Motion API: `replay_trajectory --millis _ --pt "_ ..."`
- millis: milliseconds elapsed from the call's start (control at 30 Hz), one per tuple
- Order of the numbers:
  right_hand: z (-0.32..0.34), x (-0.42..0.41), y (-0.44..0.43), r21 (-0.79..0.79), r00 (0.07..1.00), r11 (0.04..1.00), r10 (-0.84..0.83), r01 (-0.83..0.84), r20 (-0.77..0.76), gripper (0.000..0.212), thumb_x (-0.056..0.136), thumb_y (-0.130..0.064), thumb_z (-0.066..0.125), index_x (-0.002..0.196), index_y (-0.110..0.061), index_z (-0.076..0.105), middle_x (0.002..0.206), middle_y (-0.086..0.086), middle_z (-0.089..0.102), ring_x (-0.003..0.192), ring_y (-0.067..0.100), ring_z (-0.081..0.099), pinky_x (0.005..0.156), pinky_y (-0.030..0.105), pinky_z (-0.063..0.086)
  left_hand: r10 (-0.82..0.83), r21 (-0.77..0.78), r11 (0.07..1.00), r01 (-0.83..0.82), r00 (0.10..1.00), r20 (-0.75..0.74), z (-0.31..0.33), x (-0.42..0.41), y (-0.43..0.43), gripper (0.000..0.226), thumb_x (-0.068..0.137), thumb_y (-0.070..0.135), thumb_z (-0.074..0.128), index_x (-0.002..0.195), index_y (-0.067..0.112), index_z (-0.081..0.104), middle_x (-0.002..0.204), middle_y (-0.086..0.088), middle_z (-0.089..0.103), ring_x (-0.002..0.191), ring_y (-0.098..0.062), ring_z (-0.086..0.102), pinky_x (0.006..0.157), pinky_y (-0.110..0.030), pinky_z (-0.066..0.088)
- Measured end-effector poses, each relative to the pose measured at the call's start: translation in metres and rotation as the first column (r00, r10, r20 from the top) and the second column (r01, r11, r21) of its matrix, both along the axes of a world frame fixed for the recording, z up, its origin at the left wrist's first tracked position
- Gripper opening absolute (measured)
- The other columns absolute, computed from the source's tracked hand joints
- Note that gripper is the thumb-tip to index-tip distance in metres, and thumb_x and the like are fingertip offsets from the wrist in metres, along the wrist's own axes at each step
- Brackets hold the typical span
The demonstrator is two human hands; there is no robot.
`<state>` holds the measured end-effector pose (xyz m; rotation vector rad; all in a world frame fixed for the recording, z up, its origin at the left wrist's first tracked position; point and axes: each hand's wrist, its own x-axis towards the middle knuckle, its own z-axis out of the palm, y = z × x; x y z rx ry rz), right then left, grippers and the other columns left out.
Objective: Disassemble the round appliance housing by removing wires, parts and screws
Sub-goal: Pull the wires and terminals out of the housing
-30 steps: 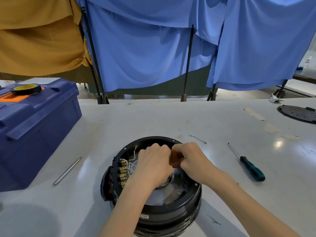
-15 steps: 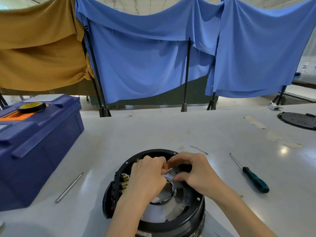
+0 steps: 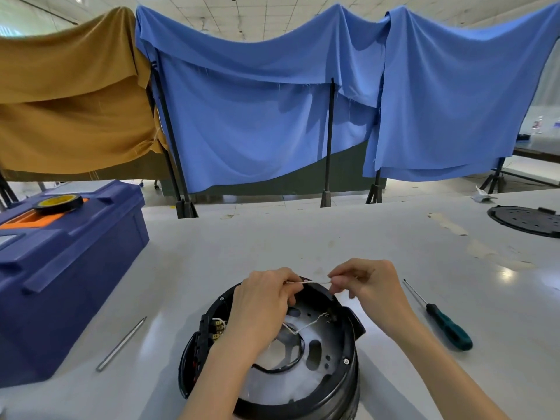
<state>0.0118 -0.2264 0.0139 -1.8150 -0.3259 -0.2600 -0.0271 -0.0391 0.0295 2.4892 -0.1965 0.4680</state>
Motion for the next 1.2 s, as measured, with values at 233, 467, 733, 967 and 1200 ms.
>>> replay_trajectory --millis 233,467,733,967,1200 --pt "-0.028 0.047 -0.030 0.087 0.893 0.895 -0.421 0.438 -0.158 0.010 0.083 0.007 0.065 0.079 0.001 0.072 0.066 0.014 0.070 0.055 0.024 0.068 0.057 0.027 0.055 0.065 0.234 0.971 -0.050 0.996 -0.057 -0.005 0.018 0.013 0.050 0.093 0.036 0.056 0.141 0.031 0.041 0.139 0.009 0.045 0.128 -0.012 0.036 0.103 -0.027 0.028" --pt "-0.066 0.083 -0.025 -0.390 0.836 0.786 -0.544 0.481 -0.066 0.019 0.086 -0.018 0.062 0.097 -0.021 0.077 0.093 -0.002 0.076 0.090 0.021 0.068 0.069 0.023 0.042 0.041 0.219 0.976 -0.010 0.990 -0.136 -0.021 0.023 0.022 0.049 0.097 0.033 0.051 0.144 0.031 0.036 0.145 0.010 0.041 0.131 -0.011 0.036 0.110 -0.026 0.023" --pt "-0.068 0.082 -0.027 -0.296 0.873 0.848 -0.481 0.440 -0.078 0.029 0.085 -0.007 0.061 0.109 -0.018 0.073 0.106 -0.003 0.073 0.100 0.014 0.066 0.085 0.022 0.044 0.032 0.187 0.982 -0.011 0.993 -0.111 -0.026 0.023 0.023 0.048 0.098 0.030 0.049 0.144 0.029 0.037 0.147 0.009 0.038 0.134 -0.013 0.033 0.114 -0.028 0.019" --pt "-0.034 0.034 -0.006 -0.130 0.981 0.973 -0.194 0.194 0.011 0.019 0.088 -0.003 0.064 0.088 -0.017 0.077 0.088 -0.009 0.075 0.094 0.011 0.068 0.086 0.025 0.047 -0.092 0.141 0.987 0.079 0.992 0.087 -0.018 0.012 0.006 0.018 0.089 0.031 0.062 0.106 0.026 0.065 0.108 0.015 0.055 0.105 -0.005 0.042 0.089 -0.020 0.032" --pt "-0.025 -0.008 0.013 -0.038 0.986 0.995 0.085 -0.091 -0.142 0.019 0.088 -0.012 0.067 0.091 -0.029 0.075 0.092 -0.015 0.074 0.094 0.004 0.068 0.086 0.030 0.055 -0.223 0.024 0.971 0.239 0.934 -0.281 -0.027 0.008 -0.005 0.011 0.081 0.035 0.070 0.089 0.027 0.069 0.079 0.012 0.061 0.077 -0.003 0.058 0.072 -0.023 0.047"
